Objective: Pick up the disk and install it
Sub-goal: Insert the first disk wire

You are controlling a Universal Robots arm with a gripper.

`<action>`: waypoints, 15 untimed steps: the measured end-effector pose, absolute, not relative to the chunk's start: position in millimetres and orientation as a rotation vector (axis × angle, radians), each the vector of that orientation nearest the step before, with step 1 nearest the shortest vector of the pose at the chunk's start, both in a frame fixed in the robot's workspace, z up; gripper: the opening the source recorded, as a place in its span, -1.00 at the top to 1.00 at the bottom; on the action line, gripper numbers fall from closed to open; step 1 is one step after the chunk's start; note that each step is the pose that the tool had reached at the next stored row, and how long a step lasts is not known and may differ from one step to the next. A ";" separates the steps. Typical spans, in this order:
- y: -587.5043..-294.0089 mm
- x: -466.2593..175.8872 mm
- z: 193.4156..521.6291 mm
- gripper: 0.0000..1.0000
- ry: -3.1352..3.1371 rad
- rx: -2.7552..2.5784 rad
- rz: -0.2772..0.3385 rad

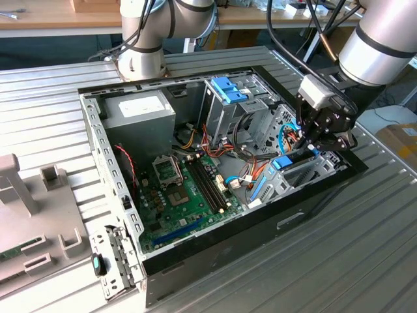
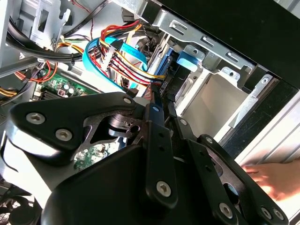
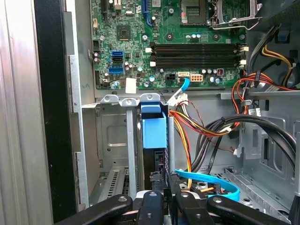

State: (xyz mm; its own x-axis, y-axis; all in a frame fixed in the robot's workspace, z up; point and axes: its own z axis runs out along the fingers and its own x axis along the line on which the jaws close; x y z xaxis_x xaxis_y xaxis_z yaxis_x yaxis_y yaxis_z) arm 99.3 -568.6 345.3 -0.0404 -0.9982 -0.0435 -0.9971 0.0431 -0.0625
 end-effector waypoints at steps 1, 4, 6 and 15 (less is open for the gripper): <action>-568.6 99.3 345.3 0.67 2.213 -2.123 -0.023; -568.5 99.6 344.8 0.67 2.213 -2.123 -0.023; -568.6 99.6 344.6 0.67 2.212 -2.124 -0.023; -568.6 99.6 346.6 0.67 2.213 -2.139 -0.040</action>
State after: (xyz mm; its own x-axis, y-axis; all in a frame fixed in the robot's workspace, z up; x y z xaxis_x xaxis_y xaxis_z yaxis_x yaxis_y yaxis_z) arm 99.6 -568.6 346.6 -0.0332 -0.9991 -0.0278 -0.9974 0.0349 -0.0633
